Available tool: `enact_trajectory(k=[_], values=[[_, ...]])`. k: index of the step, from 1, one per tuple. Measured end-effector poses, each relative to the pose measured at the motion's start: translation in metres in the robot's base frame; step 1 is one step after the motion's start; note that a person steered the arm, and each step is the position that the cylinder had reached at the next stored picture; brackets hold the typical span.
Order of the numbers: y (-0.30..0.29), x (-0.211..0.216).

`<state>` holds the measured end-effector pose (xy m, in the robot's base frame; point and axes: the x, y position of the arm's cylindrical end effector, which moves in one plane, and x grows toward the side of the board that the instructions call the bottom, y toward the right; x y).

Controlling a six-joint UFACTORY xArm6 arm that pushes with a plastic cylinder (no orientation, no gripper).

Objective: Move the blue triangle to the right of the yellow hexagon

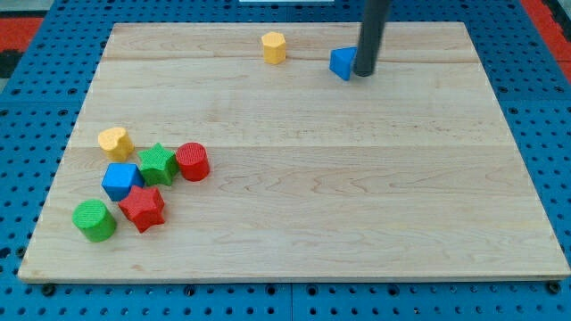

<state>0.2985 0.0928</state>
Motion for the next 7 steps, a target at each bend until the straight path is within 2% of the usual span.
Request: enact_trajectory(k=[2,4,5,6,7], values=[[-0.022,-0.008],[-0.01,-0.042],[0.005,-0.039],[0.068,0.01],[-0.021,0.039]])
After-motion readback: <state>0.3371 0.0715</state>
